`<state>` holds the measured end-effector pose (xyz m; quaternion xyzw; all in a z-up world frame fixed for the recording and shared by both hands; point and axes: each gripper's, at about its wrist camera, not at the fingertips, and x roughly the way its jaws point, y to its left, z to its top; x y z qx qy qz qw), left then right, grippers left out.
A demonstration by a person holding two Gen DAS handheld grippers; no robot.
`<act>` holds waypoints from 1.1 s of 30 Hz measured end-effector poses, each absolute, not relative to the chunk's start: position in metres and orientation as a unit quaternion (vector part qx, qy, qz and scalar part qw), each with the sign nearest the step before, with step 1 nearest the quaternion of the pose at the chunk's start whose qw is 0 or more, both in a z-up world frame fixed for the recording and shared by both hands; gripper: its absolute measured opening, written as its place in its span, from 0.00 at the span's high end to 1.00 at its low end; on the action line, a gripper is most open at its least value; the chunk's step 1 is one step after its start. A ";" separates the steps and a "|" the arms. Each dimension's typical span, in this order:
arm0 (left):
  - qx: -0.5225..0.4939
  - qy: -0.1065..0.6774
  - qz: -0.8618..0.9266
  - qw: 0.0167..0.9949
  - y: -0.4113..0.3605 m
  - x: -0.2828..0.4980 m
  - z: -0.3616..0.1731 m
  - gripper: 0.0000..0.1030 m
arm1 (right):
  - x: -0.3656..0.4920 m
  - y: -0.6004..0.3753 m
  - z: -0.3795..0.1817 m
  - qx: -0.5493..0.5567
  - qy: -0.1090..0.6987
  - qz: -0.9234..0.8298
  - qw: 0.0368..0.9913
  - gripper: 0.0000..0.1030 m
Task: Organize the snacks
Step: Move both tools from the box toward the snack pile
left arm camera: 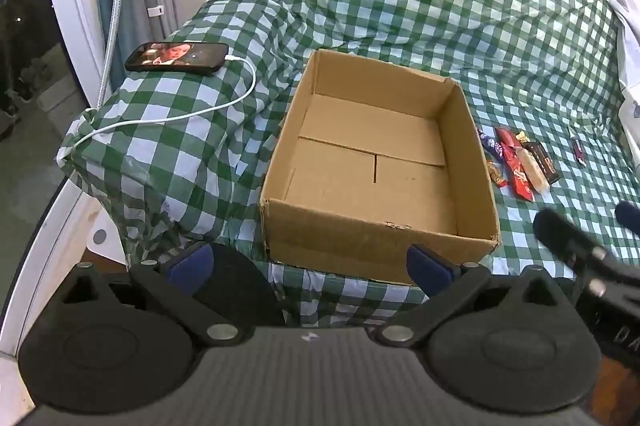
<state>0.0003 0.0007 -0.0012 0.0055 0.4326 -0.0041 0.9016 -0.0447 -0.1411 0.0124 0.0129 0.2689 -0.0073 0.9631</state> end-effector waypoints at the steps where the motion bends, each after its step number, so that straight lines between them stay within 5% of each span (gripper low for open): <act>1: 0.008 0.433 -0.004 0.901 0.000 0.001 -0.002 0.00 | -0.044 -0.142 0.015 0.006 0.268 -0.006 0.963 0.00; 33: 0.050 0.444 0.012 0.895 -0.007 0.002 -0.013 0.00 | -0.048 -0.140 -0.001 0.026 0.305 -0.015 0.952 0.00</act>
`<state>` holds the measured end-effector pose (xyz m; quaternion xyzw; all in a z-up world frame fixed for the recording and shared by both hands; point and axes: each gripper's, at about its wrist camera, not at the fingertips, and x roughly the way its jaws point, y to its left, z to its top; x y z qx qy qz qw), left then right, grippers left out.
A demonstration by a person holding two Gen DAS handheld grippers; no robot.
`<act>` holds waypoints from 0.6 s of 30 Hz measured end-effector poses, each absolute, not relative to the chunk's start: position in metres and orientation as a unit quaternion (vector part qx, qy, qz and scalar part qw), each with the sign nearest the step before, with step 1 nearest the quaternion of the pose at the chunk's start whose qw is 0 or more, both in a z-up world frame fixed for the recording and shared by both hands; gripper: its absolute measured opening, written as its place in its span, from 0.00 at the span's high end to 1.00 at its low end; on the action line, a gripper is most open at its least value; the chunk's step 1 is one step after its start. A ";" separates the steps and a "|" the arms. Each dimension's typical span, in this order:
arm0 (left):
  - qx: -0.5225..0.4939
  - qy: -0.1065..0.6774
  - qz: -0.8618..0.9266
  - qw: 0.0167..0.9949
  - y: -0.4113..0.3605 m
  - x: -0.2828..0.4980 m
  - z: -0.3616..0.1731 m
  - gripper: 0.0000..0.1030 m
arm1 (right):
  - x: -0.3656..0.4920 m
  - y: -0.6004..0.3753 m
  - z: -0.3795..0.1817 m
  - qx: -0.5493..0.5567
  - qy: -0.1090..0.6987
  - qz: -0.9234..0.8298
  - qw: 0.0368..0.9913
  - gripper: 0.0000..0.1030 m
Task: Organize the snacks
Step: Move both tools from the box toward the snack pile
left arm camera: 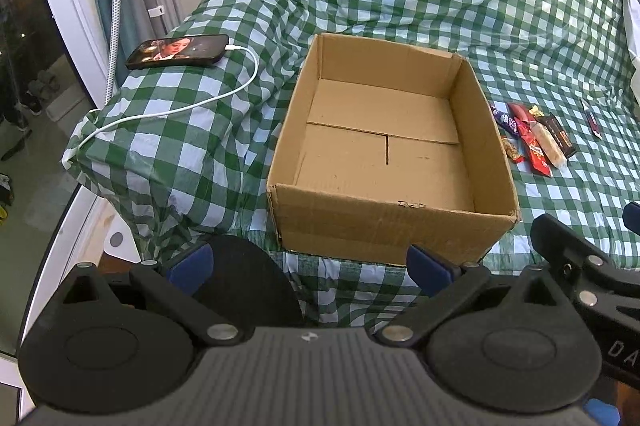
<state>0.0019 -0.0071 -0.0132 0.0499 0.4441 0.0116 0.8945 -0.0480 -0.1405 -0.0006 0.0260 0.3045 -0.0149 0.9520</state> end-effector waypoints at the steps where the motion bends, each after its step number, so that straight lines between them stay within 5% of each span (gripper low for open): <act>1: 0.045 0.444 0.008 0.895 -0.007 0.002 -0.014 0.00 | -0.048 -0.142 -0.001 0.026 0.305 -0.014 0.952 0.00; 18: 0.063 0.450 0.005 0.891 -0.014 0.010 -0.022 0.00 | -0.040 -0.148 -0.007 0.048 0.317 -0.019 0.947 0.00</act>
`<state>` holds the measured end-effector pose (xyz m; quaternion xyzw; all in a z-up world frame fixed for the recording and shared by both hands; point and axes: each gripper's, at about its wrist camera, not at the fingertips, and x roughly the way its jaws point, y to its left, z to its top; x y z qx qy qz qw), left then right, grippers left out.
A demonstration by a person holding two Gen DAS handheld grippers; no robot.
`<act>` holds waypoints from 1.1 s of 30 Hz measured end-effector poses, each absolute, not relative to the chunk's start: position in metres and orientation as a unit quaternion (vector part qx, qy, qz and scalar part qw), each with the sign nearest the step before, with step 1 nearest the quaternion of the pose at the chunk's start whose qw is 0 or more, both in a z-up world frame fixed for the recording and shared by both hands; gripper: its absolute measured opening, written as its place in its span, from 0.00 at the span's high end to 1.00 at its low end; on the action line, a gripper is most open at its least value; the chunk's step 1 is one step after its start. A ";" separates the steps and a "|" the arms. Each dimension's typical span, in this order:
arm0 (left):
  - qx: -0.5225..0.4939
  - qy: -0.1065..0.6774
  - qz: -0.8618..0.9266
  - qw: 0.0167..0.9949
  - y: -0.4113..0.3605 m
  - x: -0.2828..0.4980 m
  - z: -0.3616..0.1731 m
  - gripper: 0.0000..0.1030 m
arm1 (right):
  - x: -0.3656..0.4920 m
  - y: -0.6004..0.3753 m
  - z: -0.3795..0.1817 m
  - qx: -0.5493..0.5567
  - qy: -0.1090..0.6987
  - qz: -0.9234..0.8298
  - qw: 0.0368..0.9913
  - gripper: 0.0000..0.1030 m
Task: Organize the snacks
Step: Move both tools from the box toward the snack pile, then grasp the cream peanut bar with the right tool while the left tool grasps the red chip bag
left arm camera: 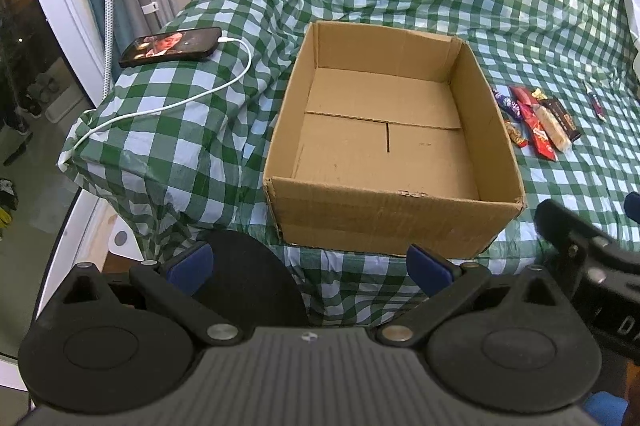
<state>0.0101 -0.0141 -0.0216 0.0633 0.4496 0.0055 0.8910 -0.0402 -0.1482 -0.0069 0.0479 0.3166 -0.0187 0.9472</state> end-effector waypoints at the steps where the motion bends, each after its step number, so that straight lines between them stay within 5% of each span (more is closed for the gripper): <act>1: 0.066 0.447 0.008 0.892 -0.015 0.011 -0.023 0.00 | -0.039 -0.150 -0.007 0.051 0.317 -0.021 0.947 0.00; 23: 0.068 0.478 -0.052 0.874 -0.100 0.095 -0.015 0.00 | -0.015 -0.334 -0.052 0.162 0.285 -0.217 0.919 0.00; 33: 0.141 0.501 -0.057 0.852 -0.185 0.164 -0.030 0.00 | 0.112 -0.456 -0.142 0.200 0.345 -0.203 0.894 0.00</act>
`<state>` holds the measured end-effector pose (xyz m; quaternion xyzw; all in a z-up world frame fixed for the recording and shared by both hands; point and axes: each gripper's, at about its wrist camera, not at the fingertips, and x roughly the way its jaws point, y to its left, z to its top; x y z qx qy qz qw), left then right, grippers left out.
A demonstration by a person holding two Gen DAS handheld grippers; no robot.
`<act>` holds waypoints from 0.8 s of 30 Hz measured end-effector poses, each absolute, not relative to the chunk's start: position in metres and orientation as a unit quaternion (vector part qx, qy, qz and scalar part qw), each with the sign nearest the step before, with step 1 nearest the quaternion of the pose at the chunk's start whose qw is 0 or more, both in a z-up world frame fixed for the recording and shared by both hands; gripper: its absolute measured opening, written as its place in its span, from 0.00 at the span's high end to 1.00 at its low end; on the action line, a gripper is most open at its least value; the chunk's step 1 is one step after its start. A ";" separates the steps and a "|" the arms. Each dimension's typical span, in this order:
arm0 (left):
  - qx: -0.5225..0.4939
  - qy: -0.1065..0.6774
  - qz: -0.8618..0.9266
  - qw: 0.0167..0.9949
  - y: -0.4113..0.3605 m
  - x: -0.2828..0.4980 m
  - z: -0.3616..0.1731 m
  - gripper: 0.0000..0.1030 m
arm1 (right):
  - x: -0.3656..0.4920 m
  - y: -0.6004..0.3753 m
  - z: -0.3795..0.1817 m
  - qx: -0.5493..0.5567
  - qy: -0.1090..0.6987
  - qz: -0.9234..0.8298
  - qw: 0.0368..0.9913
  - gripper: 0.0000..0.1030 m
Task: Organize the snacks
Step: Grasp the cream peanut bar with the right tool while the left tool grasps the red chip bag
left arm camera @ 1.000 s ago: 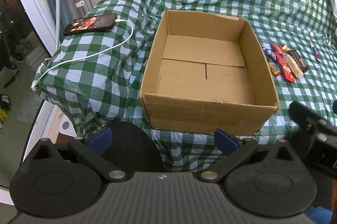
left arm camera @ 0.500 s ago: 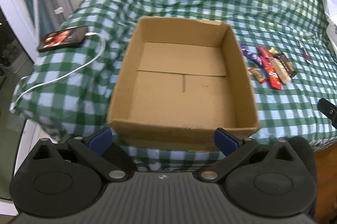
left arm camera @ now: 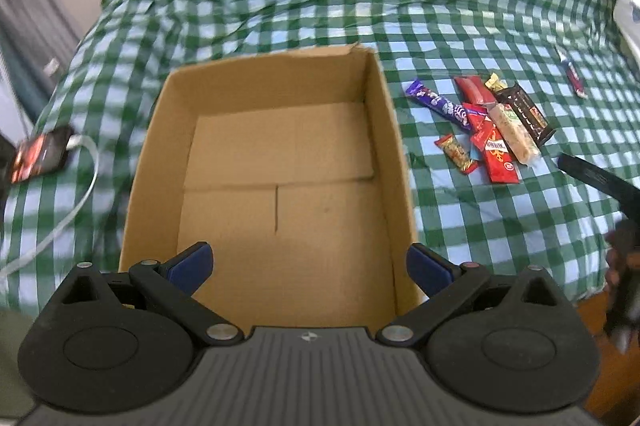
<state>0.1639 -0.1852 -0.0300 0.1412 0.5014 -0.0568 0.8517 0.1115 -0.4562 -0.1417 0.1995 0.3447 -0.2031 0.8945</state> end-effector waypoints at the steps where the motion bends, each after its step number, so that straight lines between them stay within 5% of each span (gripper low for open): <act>1: 0.147 0.502 -0.060 0.850 -0.193 0.171 -0.032 0.00 | 0.131 -0.466 -0.153 0.201 0.358 -0.194 0.891 0.00; 8: 0.160 0.518 -0.091 0.836 -0.255 0.223 -0.055 0.00 | 0.224 -0.493 -0.215 0.183 0.389 -0.187 0.883 0.01; 9: 0.163 0.518 -0.099 0.834 -0.264 0.229 -0.059 0.00 | 0.233 -0.494 -0.221 0.175 0.387 -0.181 0.887 0.09; 12: 0.169 0.525 -0.120 0.825 -0.291 0.245 -0.075 0.00 | 0.240 -0.489 -0.233 0.157 0.385 -0.137 0.899 0.56; 13: 0.169 0.527 -0.130 0.822 -0.300 0.249 -0.081 0.00 | 0.235 -0.488 -0.232 0.142 0.378 -0.135 0.905 0.63; 24: 0.108 0.599 -0.167 0.776 -0.387 0.304 -0.182 0.00 | 0.107 -0.549 -0.231 0.202 0.353 -0.336 0.849 0.63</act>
